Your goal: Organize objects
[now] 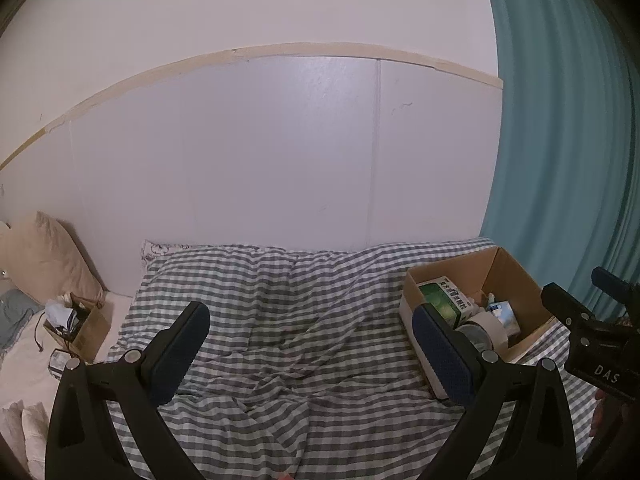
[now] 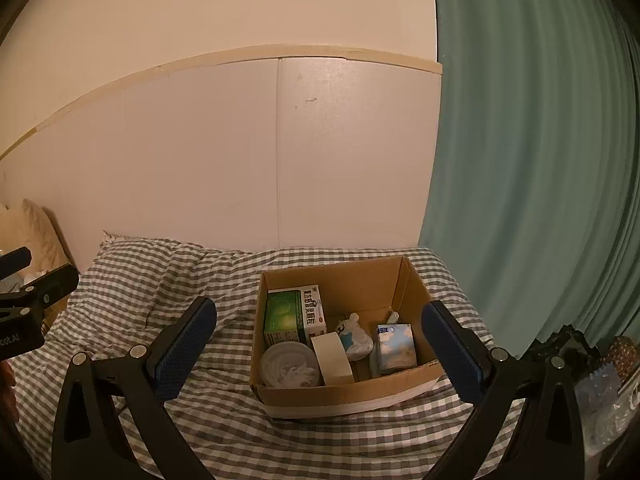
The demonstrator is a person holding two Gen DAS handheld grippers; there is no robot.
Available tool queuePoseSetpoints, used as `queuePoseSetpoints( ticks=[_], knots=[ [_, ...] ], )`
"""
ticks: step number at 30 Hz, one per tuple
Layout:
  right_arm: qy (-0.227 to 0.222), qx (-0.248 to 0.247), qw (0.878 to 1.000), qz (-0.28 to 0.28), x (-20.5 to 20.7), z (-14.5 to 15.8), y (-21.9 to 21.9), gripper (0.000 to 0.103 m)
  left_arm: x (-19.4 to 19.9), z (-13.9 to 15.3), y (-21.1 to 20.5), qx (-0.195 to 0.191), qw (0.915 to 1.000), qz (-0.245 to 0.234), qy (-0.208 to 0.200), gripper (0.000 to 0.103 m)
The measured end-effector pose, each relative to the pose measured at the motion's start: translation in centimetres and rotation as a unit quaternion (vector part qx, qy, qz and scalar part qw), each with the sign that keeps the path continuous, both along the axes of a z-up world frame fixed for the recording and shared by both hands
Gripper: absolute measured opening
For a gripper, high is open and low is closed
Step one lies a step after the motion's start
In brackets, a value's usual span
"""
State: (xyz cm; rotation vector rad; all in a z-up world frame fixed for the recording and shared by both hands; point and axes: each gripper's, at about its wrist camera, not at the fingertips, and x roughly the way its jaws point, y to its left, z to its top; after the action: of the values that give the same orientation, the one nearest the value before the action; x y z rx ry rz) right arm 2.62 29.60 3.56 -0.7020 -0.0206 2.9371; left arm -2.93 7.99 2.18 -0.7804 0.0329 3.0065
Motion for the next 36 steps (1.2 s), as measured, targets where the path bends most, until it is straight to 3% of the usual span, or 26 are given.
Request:
queuePoseSetpoints(
  ticks=[36],
  knots=[
    [-0.014, -0.002, 1.000, 0.000, -0.47, -0.42, -0.05, 0.103, -0.21, -0.74, 0.17, 0.006, 0.9999, 0.005, -0.014, 0.103]
  ],
)
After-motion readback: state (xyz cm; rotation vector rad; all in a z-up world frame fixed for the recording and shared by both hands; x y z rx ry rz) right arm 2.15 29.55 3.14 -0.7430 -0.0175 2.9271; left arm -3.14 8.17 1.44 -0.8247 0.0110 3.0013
